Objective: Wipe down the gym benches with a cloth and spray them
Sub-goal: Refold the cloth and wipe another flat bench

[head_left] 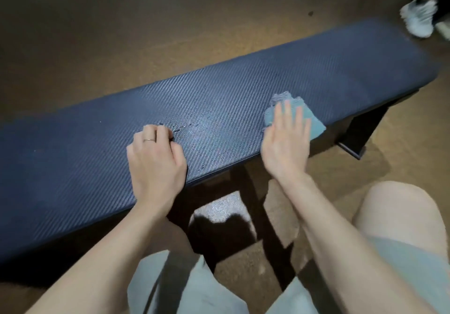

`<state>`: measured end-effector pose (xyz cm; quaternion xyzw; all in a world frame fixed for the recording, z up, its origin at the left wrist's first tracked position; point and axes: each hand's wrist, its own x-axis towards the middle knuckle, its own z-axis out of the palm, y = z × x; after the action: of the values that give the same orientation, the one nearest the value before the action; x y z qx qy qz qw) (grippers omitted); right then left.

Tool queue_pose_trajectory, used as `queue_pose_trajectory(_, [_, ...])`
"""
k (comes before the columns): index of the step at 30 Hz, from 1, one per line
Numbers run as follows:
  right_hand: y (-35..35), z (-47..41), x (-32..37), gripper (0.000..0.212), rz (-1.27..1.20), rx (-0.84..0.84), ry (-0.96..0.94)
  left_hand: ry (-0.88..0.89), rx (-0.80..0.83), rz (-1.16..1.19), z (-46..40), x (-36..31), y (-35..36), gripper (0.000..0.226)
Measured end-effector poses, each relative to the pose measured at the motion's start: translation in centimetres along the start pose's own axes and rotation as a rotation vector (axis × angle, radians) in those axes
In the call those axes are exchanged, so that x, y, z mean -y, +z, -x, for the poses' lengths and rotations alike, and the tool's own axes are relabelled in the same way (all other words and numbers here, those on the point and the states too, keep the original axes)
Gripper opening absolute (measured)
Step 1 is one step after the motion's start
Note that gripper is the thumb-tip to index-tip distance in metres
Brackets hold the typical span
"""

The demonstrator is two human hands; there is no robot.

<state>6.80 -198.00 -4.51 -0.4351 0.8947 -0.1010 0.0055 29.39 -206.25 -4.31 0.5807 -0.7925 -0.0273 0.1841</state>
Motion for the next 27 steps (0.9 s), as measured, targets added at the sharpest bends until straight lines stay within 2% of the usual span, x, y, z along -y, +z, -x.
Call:
queue_pose_trajectory(3, [1.3,6.3,8.7,0.065,0.001,0.072,-0.303,0.002,0.016,0.002,-0.1,0.0,0.0,0.021])
queue_pose_trajectory(6, [0.8,6.3,7.9,0.060,-0.044,0.134,-0.539,0.015,0.030,-0.007,-0.1,0.2,-0.1,0.023])
queue_pose_trajectory(8, [0.1,3.4,3.7,0.060,0.004,0.148,-0.500,0.017,0.043,0.007,-0.1,0.3,-0.2,0.023])
queue_pose_trajectory(11, [-0.9,-1.3,-2.0,0.061,0.006,0.094,-0.163,0.005,0.072,0.015,-0.2,0.2,-0.3,0.023])
queue_pose_trajectory(13, [-0.3,-1.1,-0.1,0.064,0.021,0.064,-0.006,0.006,0.084,-0.006,-0.4,0.1,-0.2,0.021])
queue_pose_trajectory(15, [0.6,2.0,4.9,0.068,0.056,0.054,-0.090,0.007,0.079,-0.011,-0.5,0.3,-0.1,0.021])
queue_pose_trajectory(17, [0.8,3.8,9.5,0.062,0.050,0.152,-0.359,0.023,0.058,0.003,-0.4,0.5,0.0,0.023])
queue_pose_trajectory(19, [0.6,1.6,12.4,0.058,0.018,0.257,-0.553,0.026,0.036,0.041,-0.3,0.6,0.1,0.022])
queue_pose_trajectory(21, [1.2,-3.0,14.0,0.056,0.029,0.275,-0.662,0.011,0.014,0.055,-0.2,0.5,0.2,0.019])
queue_pose_trajectory(24, [2.1,-8.8,15.3,0.056,0.086,0.272,-0.742,0.000,-0.008,0.017,-0.3,0.2,0.4,0.018])
queue_pose_trajectory(27, [1.7,-13.1,14.0,0.055,0.067,0.287,-0.670,-0.013,0.009,0.003,-0.5,0.2,0.4,0.018])
